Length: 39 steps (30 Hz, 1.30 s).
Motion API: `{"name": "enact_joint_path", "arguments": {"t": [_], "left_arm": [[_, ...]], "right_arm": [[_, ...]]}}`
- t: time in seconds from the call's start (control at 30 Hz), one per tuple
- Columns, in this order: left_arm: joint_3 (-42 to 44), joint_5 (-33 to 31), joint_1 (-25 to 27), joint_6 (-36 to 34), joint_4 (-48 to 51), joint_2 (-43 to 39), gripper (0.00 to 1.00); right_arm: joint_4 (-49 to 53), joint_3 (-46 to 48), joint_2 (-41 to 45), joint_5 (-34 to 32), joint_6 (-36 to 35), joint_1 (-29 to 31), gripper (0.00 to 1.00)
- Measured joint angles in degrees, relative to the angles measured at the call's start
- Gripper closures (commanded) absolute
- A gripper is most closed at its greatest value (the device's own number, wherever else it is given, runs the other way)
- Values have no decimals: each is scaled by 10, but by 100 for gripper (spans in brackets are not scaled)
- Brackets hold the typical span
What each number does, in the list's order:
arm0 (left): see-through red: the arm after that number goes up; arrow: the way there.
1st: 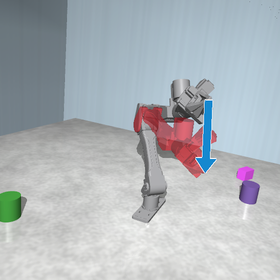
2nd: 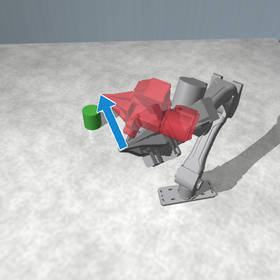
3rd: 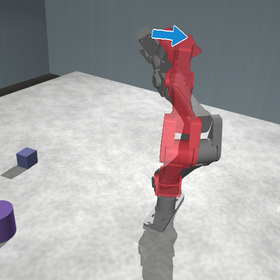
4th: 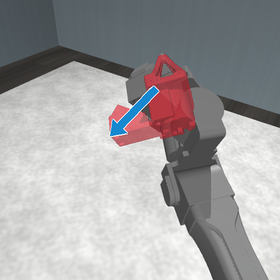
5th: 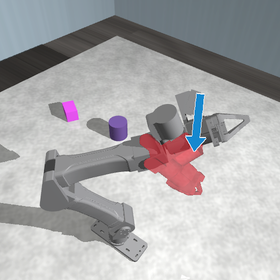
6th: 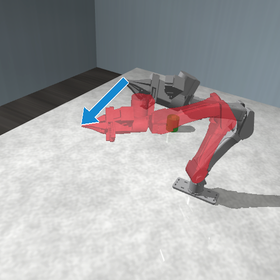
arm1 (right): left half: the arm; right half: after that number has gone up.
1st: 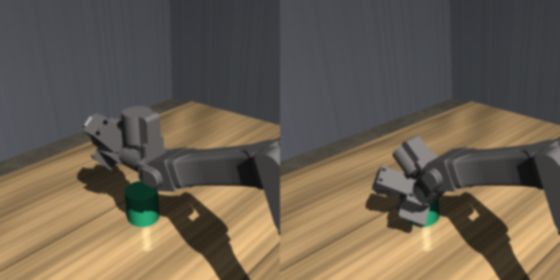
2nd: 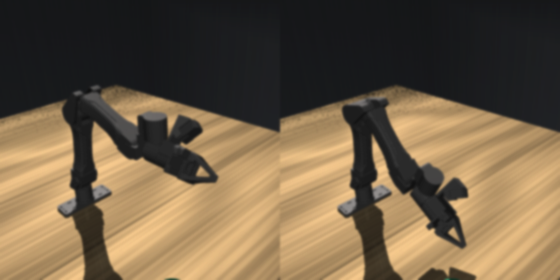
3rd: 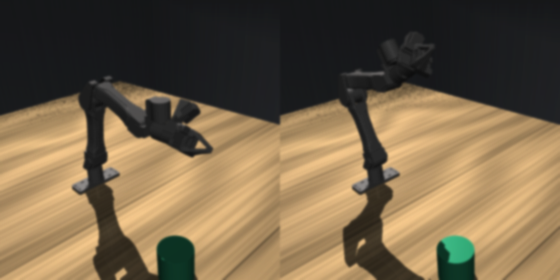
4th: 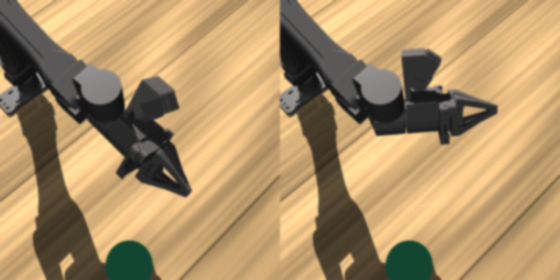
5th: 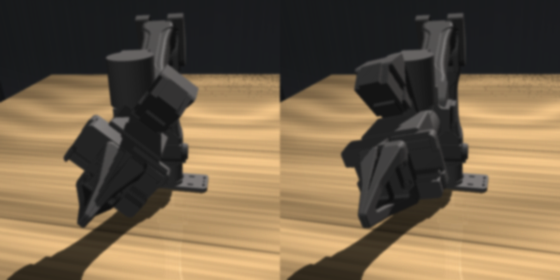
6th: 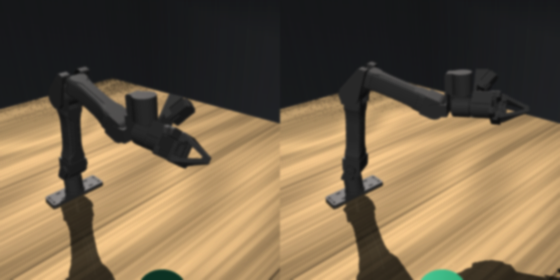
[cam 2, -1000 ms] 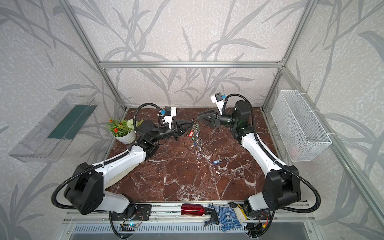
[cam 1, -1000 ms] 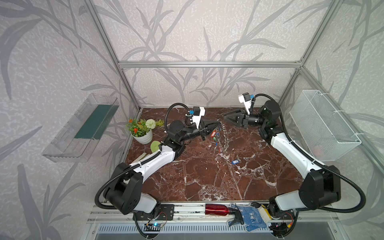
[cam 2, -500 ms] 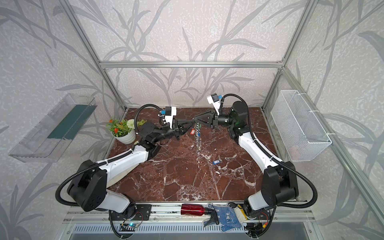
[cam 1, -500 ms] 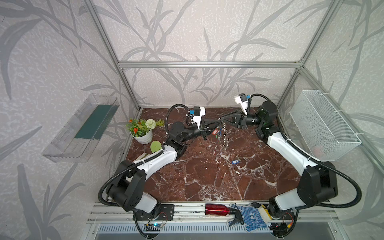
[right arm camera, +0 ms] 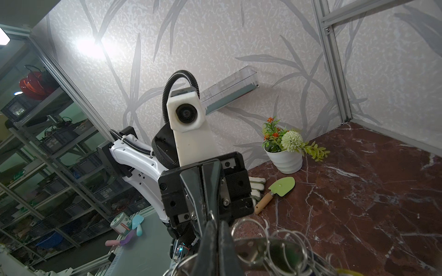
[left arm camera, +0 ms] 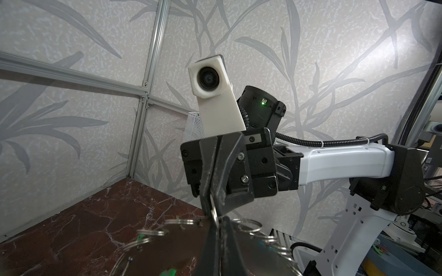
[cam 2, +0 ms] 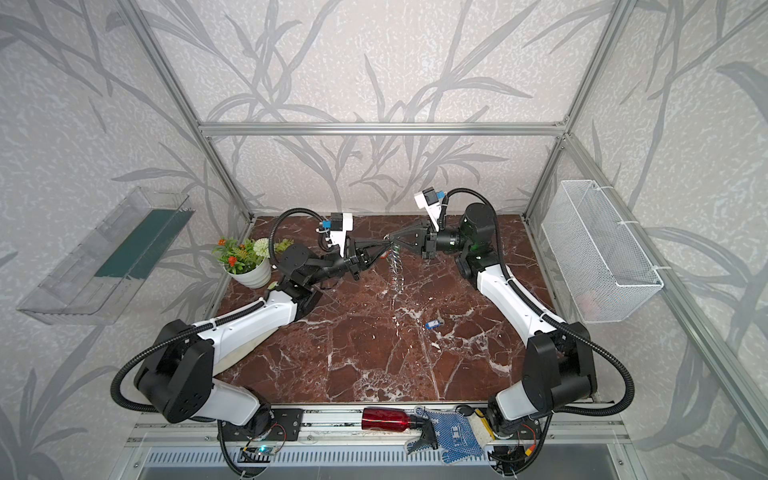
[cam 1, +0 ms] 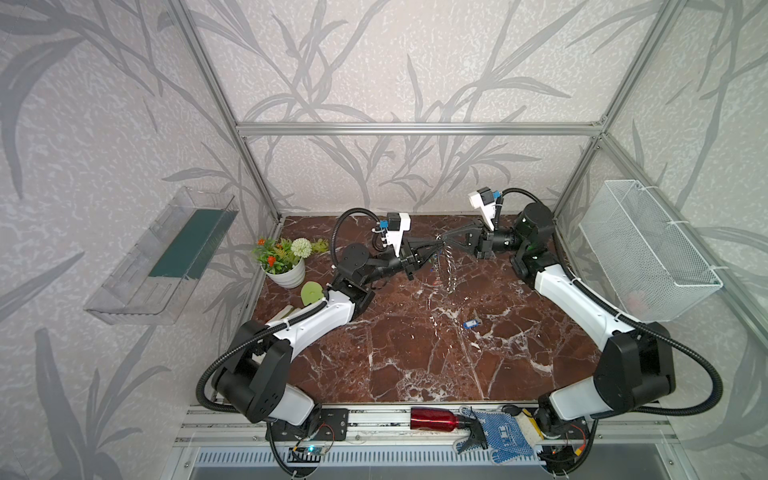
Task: Put the keys on the keyring
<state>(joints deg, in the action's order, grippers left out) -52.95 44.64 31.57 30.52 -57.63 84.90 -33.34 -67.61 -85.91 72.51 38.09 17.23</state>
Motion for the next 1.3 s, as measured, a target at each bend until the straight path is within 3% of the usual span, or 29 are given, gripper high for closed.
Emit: {"name": "enact_joint_path", "arguments": {"t": [0.1,0.3,0.4,0.57,0.73,0.93,1.1,1.3], "left_arm": [[0,4,0,-1,8,-2,100],[0,15,-14,-22,109,-38,82],[-3,36,-33,-55,212,-78,70],[-68,84,-79,-145,437,-123,62],[-137,121,-107,-223,602,-124,51],[-194,154,-106,-271,686,-91,50],[-224,179,-105,-282,703,-56,51],[-231,191,-99,-292,711,-42,60]], "right_arm": [[5,0,0,0,-6,0,100],[41,-2,-1,3,-43,3,100],[70,-14,-6,4,-67,4,100],[152,-47,-10,5,-139,7,100],[322,-112,-14,-10,-278,20,100],[456,-159,-24,-25,-393,40,100],[522,-167,-37,-31,-439,45,100],[554,-170,-41,-33,-461,50,100]]}}
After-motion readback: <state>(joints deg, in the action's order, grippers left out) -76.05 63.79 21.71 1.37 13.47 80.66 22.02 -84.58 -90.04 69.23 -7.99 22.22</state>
